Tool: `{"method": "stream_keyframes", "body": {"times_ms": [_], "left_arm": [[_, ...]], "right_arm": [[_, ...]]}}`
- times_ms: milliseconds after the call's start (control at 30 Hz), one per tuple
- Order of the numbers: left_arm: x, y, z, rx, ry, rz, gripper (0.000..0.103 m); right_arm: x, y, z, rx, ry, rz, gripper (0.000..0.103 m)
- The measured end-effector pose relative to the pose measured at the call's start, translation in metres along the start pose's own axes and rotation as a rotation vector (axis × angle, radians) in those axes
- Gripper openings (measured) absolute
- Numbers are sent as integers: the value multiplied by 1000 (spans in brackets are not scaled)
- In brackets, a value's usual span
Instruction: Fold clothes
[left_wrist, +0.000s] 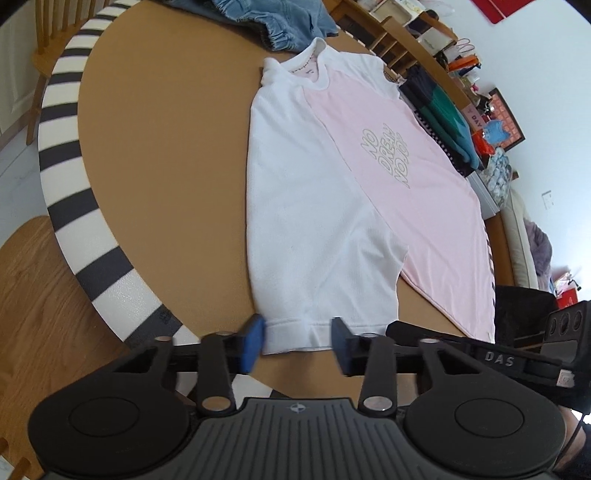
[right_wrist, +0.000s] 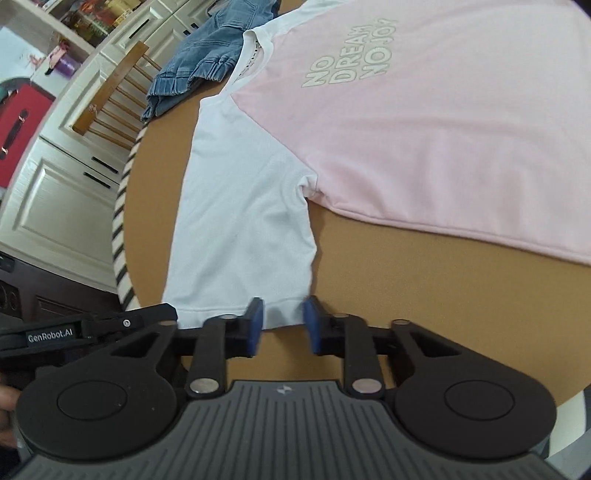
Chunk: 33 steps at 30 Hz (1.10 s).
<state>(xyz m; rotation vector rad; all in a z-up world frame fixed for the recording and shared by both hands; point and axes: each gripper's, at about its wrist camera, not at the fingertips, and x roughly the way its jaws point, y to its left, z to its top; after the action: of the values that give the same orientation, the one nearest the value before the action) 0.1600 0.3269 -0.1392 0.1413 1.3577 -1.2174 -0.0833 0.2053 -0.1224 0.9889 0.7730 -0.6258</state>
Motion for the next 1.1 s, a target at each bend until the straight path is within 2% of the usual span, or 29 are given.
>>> {"method": "stream_keyframes", "body": {"times_ms": [33, 133, 300, 467, 633, 733, 833, 900, 1000, 1100], "left_arm": [[1, 1, -1, -6, 7, 4, 20], [5, 2, -4, -16, 0, 8, 8], [3, 3, -4, -26, -9, 2, 5], [-13, 1, 2, 2, -20, 1, 5], [-42, 0, -4, 43, 35, 15, 4], [-63, -6, -4, 77, 46, 29, 4], [-71, -19, 20, 107, 22, 29, 5], [-66, -34, 46, 144, -15, 37, 5], [-41, -61, 94, 187, -56, 26, 5], [-3, -84, 138, 203, -55, 40, 5]], "right_arm": [[1, 2, -1, -11, -2, -7, 13], [2, 0, -1, -21, 8, -3, 2], [-2, -3, 3, 20, 22, 17, 2], [-20, 14, 8, -49, 15, 53, 2], [-27, 26, -6, -74, 117, 104, 2], [-42, 29, -5, -85, 119, 126, 2], [-56, 27, 15, -32, 91, 179, 2], [-58, 22, 39, -6, 59, 190, 2], [-56, 7, 78, 32, 15, 178, 2], [-41, -14, 117, 67, 5, 139, 2]]}}
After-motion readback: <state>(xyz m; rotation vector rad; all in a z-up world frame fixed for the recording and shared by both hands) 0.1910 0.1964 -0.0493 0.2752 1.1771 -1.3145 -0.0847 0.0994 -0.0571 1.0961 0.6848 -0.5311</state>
